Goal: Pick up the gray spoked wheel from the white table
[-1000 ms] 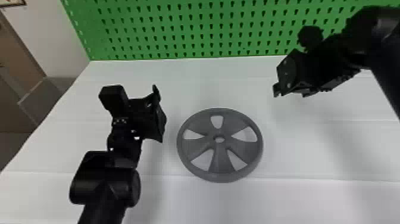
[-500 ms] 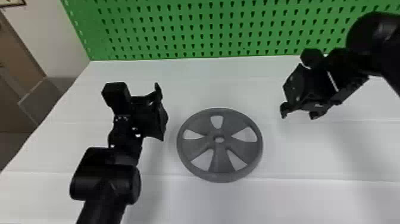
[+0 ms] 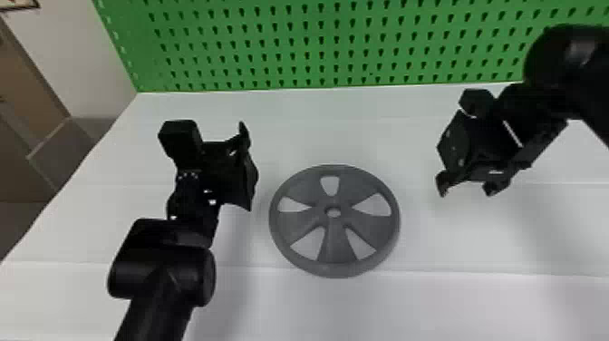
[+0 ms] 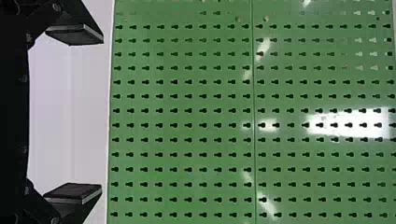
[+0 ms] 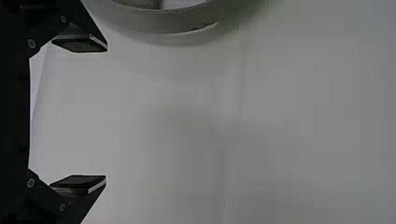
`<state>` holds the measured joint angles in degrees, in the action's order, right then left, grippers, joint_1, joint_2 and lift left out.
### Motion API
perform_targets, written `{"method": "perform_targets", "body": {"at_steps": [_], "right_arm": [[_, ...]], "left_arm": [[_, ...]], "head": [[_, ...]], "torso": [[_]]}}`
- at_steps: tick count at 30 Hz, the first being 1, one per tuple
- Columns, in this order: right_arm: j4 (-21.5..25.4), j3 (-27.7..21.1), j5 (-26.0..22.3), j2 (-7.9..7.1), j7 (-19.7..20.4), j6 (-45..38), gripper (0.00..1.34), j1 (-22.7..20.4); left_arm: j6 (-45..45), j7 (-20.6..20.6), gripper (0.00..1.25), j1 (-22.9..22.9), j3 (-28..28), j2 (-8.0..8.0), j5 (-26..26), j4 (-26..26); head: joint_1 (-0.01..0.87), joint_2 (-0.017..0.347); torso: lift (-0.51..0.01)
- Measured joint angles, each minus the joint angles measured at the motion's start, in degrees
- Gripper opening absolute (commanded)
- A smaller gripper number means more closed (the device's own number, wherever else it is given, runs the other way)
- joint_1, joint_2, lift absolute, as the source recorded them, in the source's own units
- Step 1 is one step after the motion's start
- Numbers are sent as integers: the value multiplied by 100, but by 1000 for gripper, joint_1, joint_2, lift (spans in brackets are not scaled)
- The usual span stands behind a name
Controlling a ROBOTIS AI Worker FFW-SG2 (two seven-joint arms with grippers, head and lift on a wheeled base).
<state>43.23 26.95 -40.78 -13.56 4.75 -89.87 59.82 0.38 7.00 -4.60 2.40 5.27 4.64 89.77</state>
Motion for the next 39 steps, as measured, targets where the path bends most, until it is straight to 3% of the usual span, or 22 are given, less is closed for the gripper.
{"method": "perform_targets", "body": {"at_steps": [26, 32, 39], "right_arm": [[-8, -5, 325, 116, 0, -13, 1055, -32], [-73, 21, 510, 241, 1, -13, 1055, -4], [-195, 154, 665, 508, -1, -13, 1057, 144]], "left_arm": [[-19, 64, 1091, -47, 64, 10, 28, -20], [-20, 72, 1089, -63, 89, 10, 28, -55], [-26, 73, 1089, -81, 110, 15, 26, -87]], "head": [[778, 155], [778, 155], [778, 155]], "torso": [[-81], [-81], [-81]]}}
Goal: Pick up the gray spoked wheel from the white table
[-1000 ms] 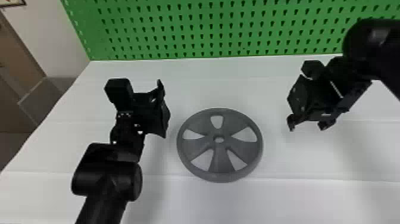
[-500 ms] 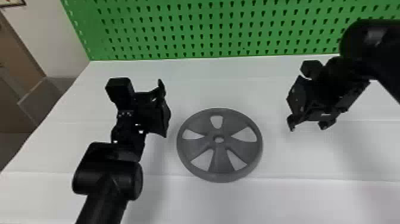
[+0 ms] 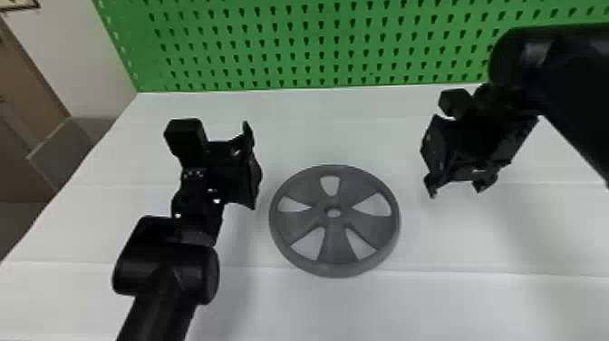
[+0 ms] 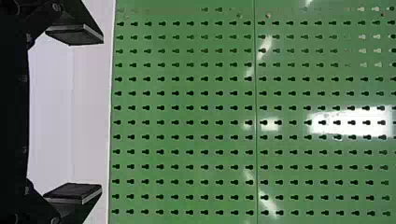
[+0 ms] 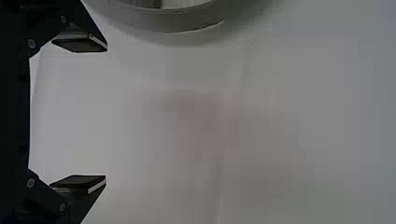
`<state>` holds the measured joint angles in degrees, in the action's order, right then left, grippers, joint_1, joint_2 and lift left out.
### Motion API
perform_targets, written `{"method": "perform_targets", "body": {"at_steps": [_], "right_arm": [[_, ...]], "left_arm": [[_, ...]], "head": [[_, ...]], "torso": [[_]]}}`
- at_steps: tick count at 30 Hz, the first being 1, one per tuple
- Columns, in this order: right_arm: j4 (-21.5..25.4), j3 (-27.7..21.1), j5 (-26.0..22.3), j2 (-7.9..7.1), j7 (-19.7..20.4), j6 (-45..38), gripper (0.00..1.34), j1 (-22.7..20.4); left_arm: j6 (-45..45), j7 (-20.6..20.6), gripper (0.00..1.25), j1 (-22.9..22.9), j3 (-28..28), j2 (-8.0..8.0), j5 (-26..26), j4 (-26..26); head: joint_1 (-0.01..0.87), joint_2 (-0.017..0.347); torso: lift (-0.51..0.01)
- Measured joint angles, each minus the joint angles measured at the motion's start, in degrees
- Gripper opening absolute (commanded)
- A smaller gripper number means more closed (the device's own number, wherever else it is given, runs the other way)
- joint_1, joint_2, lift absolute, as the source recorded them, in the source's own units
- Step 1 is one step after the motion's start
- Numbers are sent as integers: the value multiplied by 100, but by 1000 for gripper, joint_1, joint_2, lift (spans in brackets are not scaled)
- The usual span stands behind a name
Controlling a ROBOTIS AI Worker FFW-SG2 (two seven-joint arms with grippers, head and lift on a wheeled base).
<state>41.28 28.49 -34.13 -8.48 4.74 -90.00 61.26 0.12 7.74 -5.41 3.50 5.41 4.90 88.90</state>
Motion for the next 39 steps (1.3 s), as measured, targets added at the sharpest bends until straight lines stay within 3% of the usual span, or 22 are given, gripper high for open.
{"method": "perform_targets", "body": {"at_steps": [14, 24, 33, 39], "right_arm": [[-15, -106, 127, 477, 7, 161, 1057, 62], [-15, -493, 494, 820, 1, 164, 1057, 58], [-15, -675, 539, 847, 1, 189, 1057, 2], [-15, -446, 251, 848, 0, 211, 1057, -3]], "left_arm": [[-2, 0, 1091, -12, 11, 2, -13, -21], [5, -2, 1091, -50, 5, 4, -16, -22], [5, -1, 1089, -77, 4, 9, -16, -22], [5, 0, 1089, -96, 0, 19, -16, -22]], "head": [[778, 155], [778, 155], [778, 155], [778, 155]], "torso": [[-81], [-81], [-81], [-81]]}}
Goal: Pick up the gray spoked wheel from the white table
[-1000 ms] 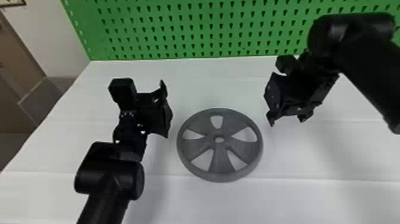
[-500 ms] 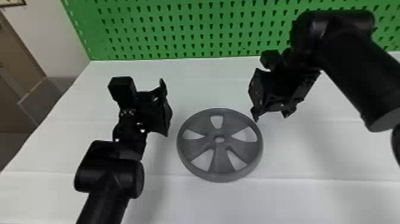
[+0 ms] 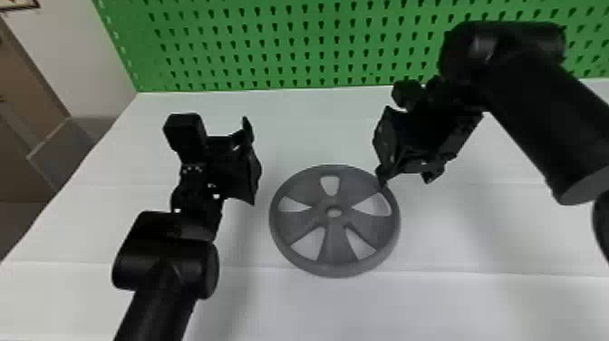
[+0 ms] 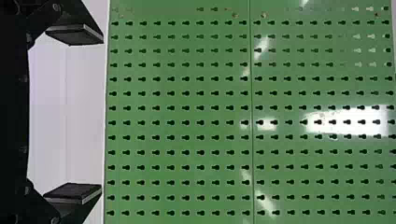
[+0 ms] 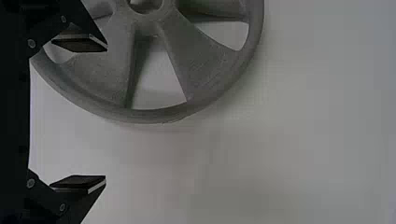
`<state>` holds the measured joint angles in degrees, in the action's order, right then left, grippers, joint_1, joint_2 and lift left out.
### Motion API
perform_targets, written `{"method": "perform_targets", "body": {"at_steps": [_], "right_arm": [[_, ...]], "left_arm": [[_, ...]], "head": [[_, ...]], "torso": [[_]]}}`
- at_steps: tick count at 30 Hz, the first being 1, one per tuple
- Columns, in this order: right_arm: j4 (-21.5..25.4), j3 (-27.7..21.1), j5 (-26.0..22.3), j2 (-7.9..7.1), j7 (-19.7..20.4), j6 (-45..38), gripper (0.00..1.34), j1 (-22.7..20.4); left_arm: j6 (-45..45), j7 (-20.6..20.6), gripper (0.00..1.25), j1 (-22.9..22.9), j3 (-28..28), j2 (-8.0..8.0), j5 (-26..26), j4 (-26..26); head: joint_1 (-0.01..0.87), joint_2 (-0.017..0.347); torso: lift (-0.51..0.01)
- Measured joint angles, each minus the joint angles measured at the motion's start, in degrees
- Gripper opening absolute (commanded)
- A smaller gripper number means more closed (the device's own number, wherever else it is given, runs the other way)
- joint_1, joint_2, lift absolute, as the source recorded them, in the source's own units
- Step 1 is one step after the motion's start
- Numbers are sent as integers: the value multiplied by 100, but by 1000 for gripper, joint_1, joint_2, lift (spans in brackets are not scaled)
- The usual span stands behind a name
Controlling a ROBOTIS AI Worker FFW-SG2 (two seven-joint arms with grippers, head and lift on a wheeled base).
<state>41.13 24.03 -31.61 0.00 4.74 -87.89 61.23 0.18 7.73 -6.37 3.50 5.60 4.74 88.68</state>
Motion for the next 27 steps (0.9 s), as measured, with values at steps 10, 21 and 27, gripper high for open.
{"method": "perform_targets", "body": {"at_steps": [10, 21, 27], "right_arm": [[26, 465, -404, 0, 8, 71, 1057, 29], [32, 695, -556, 0, 534, 337, 1057, 65], [-1, 853, -1554, 0, 1780, 535, 1057, 95]], "left_arm": [[0, 36, 1089, -21, 5, 32, 28, 0], [0, 112, 1089, -13, 45, 96, 75, 0], [0, 117, 1089, -13, 51, 109, 72, 0]], "head": [[778, 155], [778, 155], [778, 155]], "torso": [[-81], [-81], [-81]]}}
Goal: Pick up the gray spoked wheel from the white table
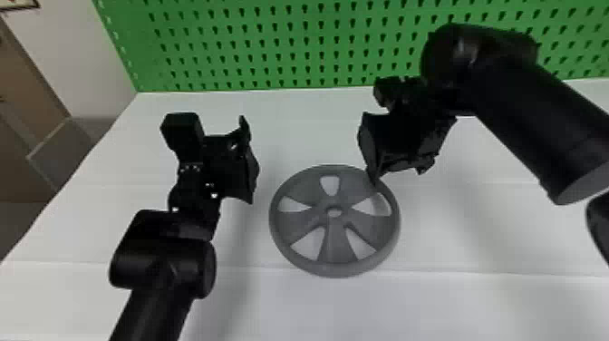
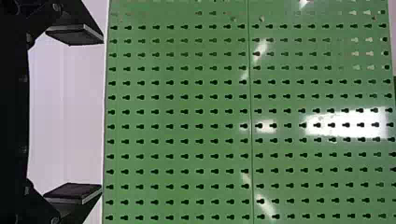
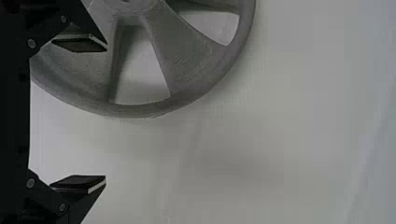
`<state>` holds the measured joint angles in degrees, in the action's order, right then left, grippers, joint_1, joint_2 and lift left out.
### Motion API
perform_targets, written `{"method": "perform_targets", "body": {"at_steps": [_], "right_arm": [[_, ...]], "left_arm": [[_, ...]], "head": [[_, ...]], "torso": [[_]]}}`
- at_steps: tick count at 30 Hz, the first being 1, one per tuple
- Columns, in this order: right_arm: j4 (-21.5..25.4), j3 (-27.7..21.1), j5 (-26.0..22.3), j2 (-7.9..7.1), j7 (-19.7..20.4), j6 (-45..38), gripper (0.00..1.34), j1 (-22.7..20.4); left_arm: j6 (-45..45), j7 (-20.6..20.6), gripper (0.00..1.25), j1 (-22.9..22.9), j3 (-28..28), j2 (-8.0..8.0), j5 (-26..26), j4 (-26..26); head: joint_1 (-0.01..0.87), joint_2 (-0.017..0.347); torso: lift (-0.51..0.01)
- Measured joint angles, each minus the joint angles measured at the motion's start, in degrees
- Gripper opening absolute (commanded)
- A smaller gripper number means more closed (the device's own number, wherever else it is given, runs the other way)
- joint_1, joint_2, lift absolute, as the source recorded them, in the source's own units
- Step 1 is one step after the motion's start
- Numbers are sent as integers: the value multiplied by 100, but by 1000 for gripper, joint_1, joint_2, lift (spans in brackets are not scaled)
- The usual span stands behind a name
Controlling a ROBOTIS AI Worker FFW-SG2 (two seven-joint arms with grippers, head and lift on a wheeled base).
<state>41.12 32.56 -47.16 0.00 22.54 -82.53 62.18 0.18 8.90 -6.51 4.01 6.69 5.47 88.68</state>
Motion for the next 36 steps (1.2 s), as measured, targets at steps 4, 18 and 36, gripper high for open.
{"method": "perform_targets", "body": {"at_steps": [4, 18, 36], "right_arm": [[-10, 79, -503, 0, 345, 56, 1057, 12], [192, 790, -1365, 0, 765, 59, 1057, 141], [116, 356, -1356, 0, 760, -7, 1058, -8]], "left_arm": [[0, -1, 1089, 0, 3, 7, 2, 0], [0, 1, 1089, 14, -13, 7, 22, 0], [36, -1, 1089, -8, 19, 7, 44, 26]], "head": [[778, 155], [778, 155], [778, 155]], "torso": [[-81], [-81], [-81]]}}
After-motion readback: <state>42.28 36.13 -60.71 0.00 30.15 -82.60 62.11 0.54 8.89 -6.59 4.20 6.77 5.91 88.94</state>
